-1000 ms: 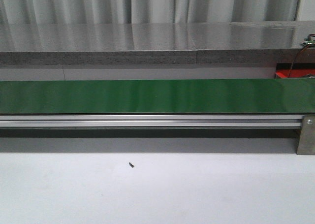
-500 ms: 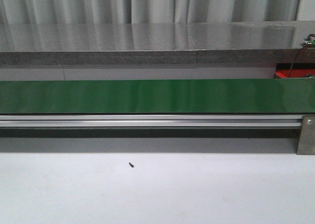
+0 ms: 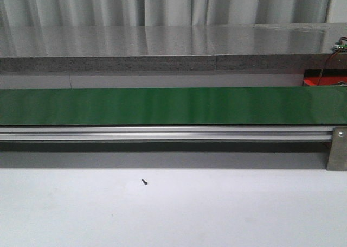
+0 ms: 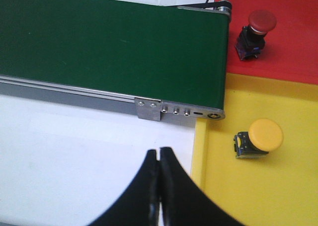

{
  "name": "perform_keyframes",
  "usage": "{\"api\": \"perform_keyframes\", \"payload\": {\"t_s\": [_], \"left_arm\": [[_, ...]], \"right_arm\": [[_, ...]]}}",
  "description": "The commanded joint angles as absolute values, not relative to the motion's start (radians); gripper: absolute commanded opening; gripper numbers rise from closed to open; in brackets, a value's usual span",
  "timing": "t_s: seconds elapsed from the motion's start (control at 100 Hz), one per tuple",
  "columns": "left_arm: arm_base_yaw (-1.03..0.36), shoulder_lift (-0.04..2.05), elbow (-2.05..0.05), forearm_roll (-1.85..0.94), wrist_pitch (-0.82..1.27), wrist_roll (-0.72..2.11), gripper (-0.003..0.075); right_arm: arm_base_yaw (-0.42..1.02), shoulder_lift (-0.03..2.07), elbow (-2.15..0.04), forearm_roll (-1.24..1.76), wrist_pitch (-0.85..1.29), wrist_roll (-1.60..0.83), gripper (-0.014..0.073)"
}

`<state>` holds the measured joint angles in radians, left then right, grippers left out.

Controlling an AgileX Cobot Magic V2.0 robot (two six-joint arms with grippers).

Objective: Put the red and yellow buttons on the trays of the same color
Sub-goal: 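Carry the red button onto the belt start and open the left gripper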

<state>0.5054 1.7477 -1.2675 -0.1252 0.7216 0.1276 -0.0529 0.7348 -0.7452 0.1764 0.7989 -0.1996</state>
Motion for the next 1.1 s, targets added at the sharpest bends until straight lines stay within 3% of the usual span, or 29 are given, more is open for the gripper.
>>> {"api": "perform_keyframes", "payload": {"t_s": [0.0,0.33,0.65,1.09], "left_arm": [[0.507,1.645,-1.302,-0.145,0.708,0.119,0.0207],[0.436,1.583,-1.435,-0.163,0.868,0.119,0.0209],[0.289,1.608,-1.445,-0.163,0.868,0.122,0.0209],[0.255,1.679,-1.445,-0.190,0.865,0.122,0.0211]], "right_arm": [[-0.054,0.733,-0.769,0.178,0.744,-0.204,-0.0069],[-0.054,0.733,-0.769,0.178,0.744,-0.204,-0.0069],[-0.054,0.733,-0.769,0.178,0.744,-0.204,-0.0069],[-0.054,0.733,-0.769,0.178,0.744,-0.204,-0.0069]]}}
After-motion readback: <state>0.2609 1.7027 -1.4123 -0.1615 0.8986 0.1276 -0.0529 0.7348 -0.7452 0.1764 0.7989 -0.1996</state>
